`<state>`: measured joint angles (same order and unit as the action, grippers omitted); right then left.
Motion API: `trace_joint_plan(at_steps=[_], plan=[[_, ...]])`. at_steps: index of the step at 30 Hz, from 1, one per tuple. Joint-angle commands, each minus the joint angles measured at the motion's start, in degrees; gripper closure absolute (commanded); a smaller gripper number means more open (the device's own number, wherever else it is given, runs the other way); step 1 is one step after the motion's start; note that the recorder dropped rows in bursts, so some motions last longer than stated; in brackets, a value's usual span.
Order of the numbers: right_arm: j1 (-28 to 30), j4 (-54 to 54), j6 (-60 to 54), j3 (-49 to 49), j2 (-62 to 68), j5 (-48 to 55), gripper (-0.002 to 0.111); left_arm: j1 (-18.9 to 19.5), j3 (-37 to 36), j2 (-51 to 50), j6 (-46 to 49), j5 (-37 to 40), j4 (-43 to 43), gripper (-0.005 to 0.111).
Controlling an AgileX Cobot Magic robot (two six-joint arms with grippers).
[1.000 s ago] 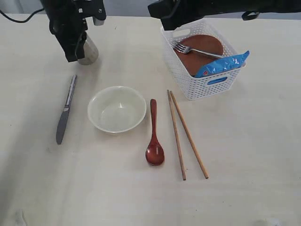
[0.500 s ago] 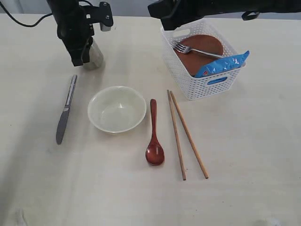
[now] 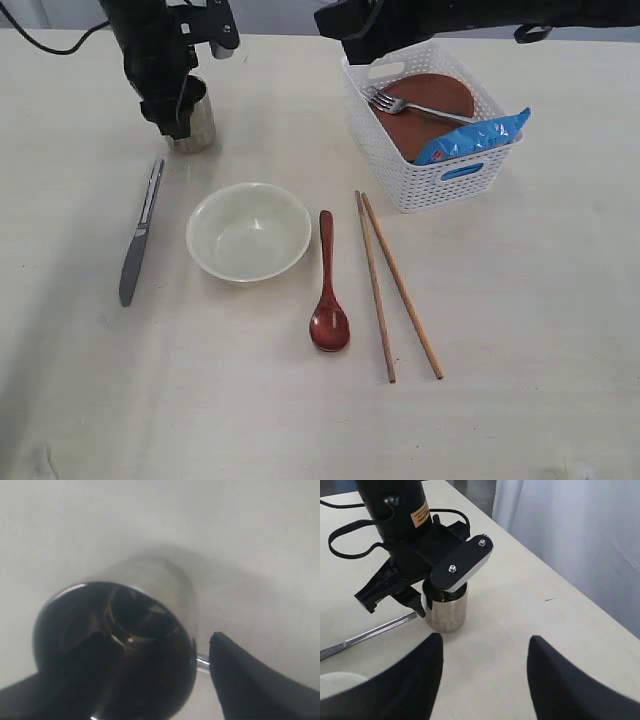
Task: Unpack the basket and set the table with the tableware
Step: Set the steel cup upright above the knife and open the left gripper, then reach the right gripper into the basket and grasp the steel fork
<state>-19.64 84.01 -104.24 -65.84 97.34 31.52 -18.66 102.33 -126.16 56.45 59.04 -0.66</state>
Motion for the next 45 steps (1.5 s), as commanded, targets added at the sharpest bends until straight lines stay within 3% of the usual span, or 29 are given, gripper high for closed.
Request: trace_joint_plan(at_steps=[1, 10, 15, 24, 30, 37, 42, 45], plan=[[0.2, -0.1, 0.2, -0.1, -0.6, 0.1, 0.059, 0.0, 2.3, 0.3, -5.1, 1.2, -3.4, 0.041], [0.2, -1.9, 3.0, -0.1, -2.1, -0.6, 0.059, 0.0, 10.5, 0.3, -6.9, 10.5, 1.2, 0.042], [0.2, -7.1, 8.2, -0.1, -3.3, -6.6, 0.059, 0.0, 13.3, 0.3, -6.7, 10.9, 4.9, 0.042], [0.2, -21.6, 21.0, -0.1, -4.0, -13.5, 0.059, 0.0, 16.1, 0.3, 3.6, 10.9, 18.6, 0.042], [6.4, -21.8, 26.0, -0.1, -5.2, -12.9, 0.059, -0.3, 16.1, 0.3, 15.9, 10.9, 30.6, 0.042], [16.8, -20.9, 28.7, -0.1, -5.1, -7.5, 0.059, -5.7, 16.1, 0.2, 23.6, 1.7, 30.4, 0.042], [17.8, -20.9, 28.5, -0.1, -5.1, -5.8, 0.059, -12.5, 16.1, 0.1, 23.3, -2.2, 24.8, 0.042], [17.8, -21.3, 28.5, -0.1, -5.1, -5.2, 0.059, -14.6, 16.1, 0.1, 23.3, -2.5, 24.9, 0.042]])
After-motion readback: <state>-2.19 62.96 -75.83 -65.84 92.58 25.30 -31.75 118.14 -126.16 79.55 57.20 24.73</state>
